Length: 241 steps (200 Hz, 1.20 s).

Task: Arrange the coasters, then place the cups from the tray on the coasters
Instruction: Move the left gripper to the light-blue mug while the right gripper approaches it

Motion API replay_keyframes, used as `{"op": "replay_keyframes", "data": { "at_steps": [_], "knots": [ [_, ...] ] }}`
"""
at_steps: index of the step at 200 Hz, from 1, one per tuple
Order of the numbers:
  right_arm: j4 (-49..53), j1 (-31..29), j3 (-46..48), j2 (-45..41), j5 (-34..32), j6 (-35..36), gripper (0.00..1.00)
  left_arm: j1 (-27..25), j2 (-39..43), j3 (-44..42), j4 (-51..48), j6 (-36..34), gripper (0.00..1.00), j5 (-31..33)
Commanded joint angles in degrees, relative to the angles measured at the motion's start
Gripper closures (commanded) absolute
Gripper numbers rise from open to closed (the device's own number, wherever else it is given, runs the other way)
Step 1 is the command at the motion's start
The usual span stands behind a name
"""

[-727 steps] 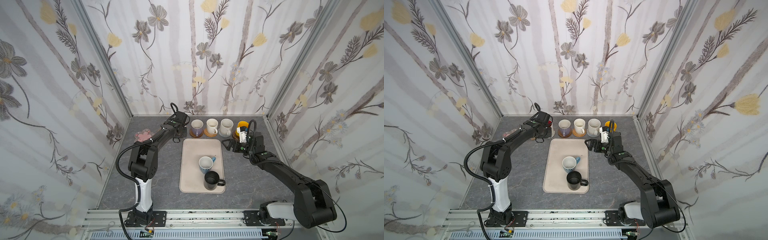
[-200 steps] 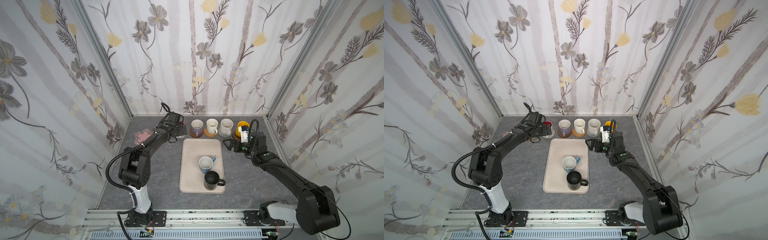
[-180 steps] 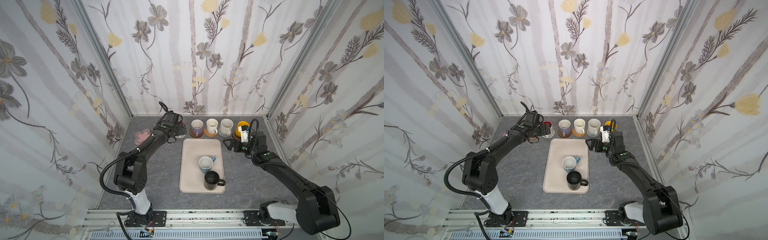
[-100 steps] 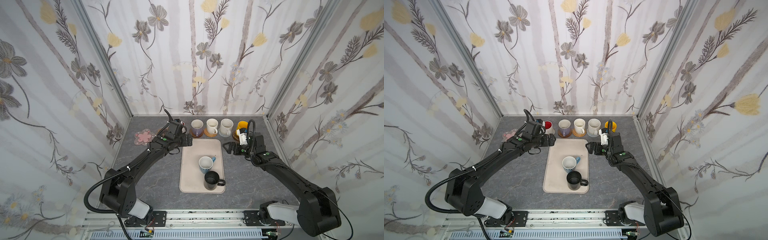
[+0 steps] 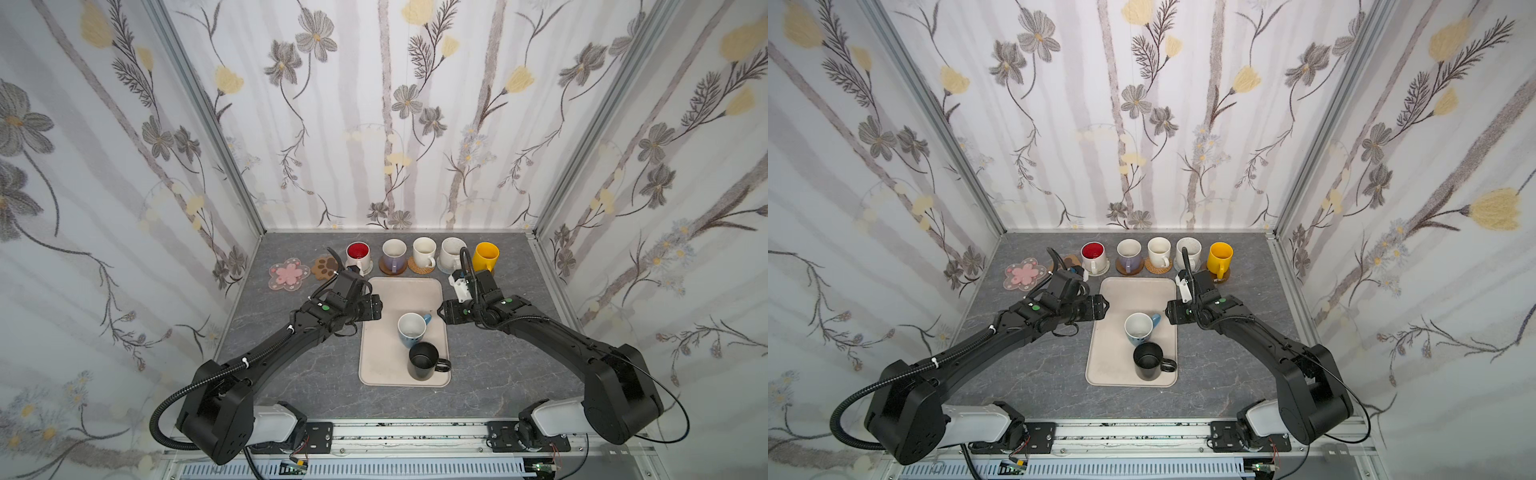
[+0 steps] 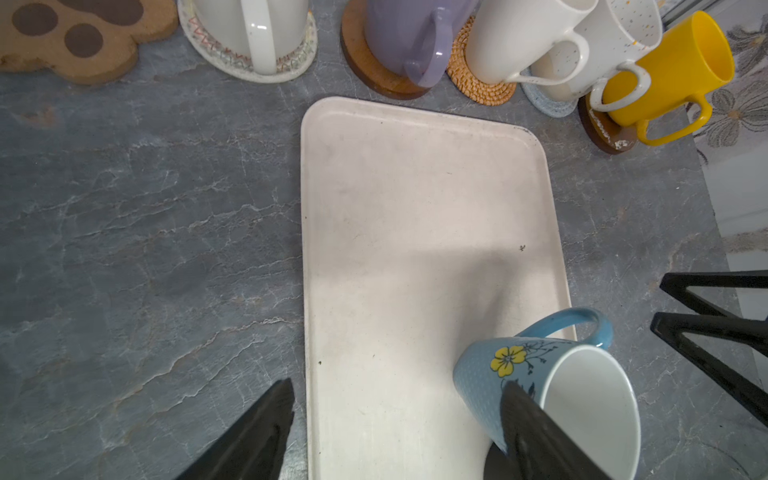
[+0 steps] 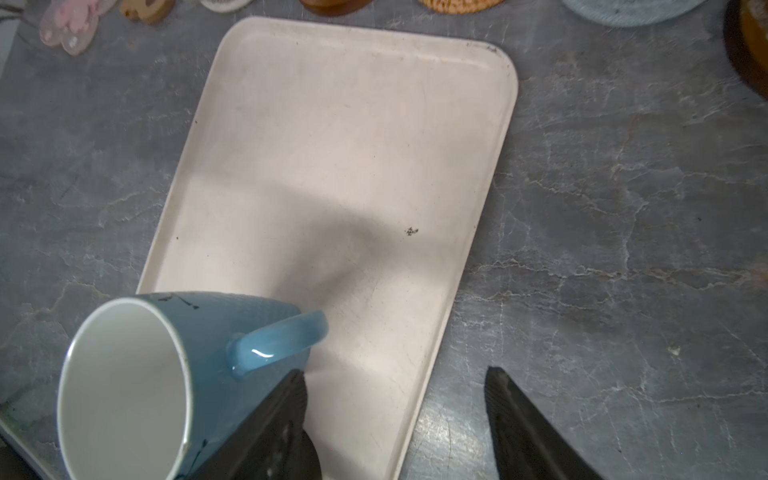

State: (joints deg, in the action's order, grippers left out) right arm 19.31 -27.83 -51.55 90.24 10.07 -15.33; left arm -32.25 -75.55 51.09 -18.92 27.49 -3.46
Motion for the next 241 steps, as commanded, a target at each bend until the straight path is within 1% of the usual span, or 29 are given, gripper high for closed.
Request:
{"op": "replay_keyframes", "data": {
  "at_steps": [1,8,24,37,73,112,156,199,205,219,241],
  "knots": [
    [3.06,-1.70,-1.43,3.00,-1.98,1.86,0.33,-0.10,1.07,-1.96,3.24,2.13,0.20,-0.64],
    [3.39,-2.23,-1.75,3.53,-2.51,1.97,0.31,-0.07,1.40,-2.66,3.64,2.43,0.20,-0.90],
    [3.79,-3.19,-2.30,4.41,-3.47,2.23,0.23,-0.07,1.94,-3.96,4.30,2.78,0.21,-1.57],
    [4.10,-3.69,-2.91,5.24,-3.57,2.49,0.20,-0.04,2.03,-4.58,4.50,2.85,0.21,-1.79],
    [4.43,-5.61,-4.90,8.38,-3.08,2.76,0.18,-0.10,2.13,-4.51,4.84,2.78,0.21,-2.24],
    [3.48,-5.83,-8.30,11.66,-3.04,2.06,0.18,-0.09,2.87,-4.32,4.77,2.31,0.21,-2.24],
    [3.36,-6.01,-14.43,16.02,-2.22,2.13,0.18,0.03,3.21,-4.76,4.68,2.90,0.27,-2.60],
    [3.78,-6.52,-20.32,21.25,-0.32,2.68,0.18,0.18,3.17,-5.56,4.68,3.23,0.28,-2.61],
    [3.82,-6.53,-20.97,21.81,-0.07,2.76,0.18,0.16,4.71,-5.63,4.68,3.32,0.28,-2.60],
    [4.00,-6.66,-22.63,23.19,0.43,2.98,0.18,0.25,4.80,-5.87,4.68,3.44,0.28,-2.70],
    [4.87,-6.65,-25.53,25.50,1.09,3.60,0.18,0.28,4.95,-5.91,4.59,3.37,0.30,-2.96]
  ]
}}
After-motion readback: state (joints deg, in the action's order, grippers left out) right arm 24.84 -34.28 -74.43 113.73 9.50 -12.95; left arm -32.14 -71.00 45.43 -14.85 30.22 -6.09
